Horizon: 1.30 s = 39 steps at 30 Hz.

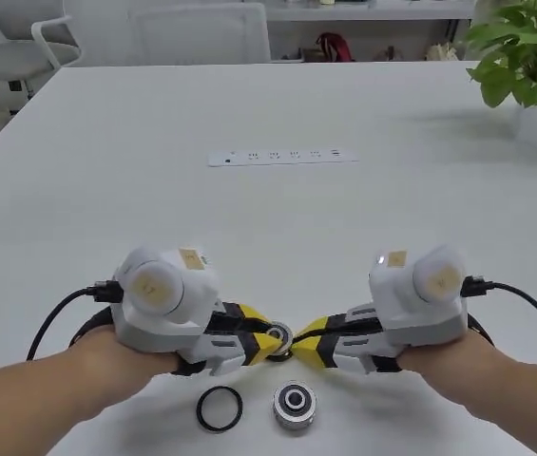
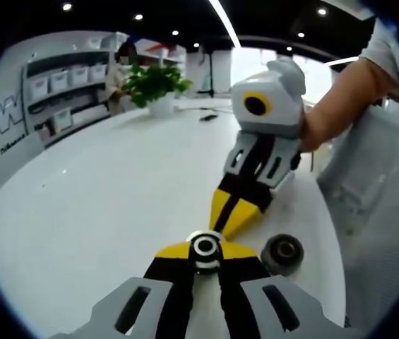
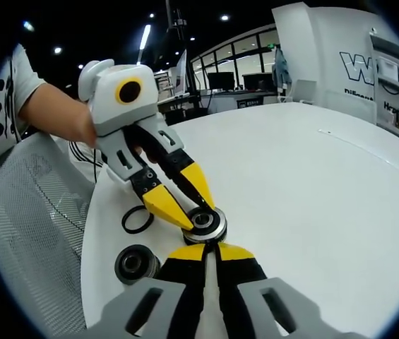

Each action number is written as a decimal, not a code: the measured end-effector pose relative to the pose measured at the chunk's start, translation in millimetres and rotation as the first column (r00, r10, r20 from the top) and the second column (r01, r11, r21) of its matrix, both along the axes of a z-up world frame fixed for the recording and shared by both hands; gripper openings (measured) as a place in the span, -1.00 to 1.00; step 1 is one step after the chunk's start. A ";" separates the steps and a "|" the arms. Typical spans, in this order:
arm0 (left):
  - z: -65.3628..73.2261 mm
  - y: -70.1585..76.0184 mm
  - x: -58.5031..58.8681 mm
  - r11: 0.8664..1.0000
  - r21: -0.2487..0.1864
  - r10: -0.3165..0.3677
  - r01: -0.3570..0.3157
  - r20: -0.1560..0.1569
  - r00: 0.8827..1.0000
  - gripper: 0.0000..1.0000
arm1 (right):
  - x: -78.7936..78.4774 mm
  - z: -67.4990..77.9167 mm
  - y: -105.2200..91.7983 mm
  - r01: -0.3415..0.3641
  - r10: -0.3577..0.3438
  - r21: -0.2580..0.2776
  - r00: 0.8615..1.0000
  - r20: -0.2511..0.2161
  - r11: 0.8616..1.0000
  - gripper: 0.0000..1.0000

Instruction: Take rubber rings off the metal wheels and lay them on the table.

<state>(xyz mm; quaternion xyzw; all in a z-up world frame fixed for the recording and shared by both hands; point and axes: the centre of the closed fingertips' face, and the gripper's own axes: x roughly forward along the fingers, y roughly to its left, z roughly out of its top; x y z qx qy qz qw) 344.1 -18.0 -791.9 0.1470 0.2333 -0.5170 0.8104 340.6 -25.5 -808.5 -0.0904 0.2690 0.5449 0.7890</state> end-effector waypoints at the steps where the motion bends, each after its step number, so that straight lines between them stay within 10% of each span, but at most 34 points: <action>1: 0.0 -0.1 -0.1 1.000 0.001 0.001 -0.001 0.001 1.000 -0.74 | -0.3 -0.2 0.3 0.003 -0.003 -0.002 1.000 -0.008 1.000 -0.95; 17: -0.1 -0.7 -0.1 1.000 0.009 0.001 -0.001 0.015 1.000 -0.75 | 1.0 1.2 -4.1 0.062 -0.059 0.035 0.994 -0.090 0.997 -0.98; 39: -0.2 -0.9 -0.5 1.000 0.010 0.006 -0.006 0.021 1.000 -0.75 | -0.3 4.0 -4.8 0.067 -0.066 0.012 0.995 -0.070 0.998 -0.97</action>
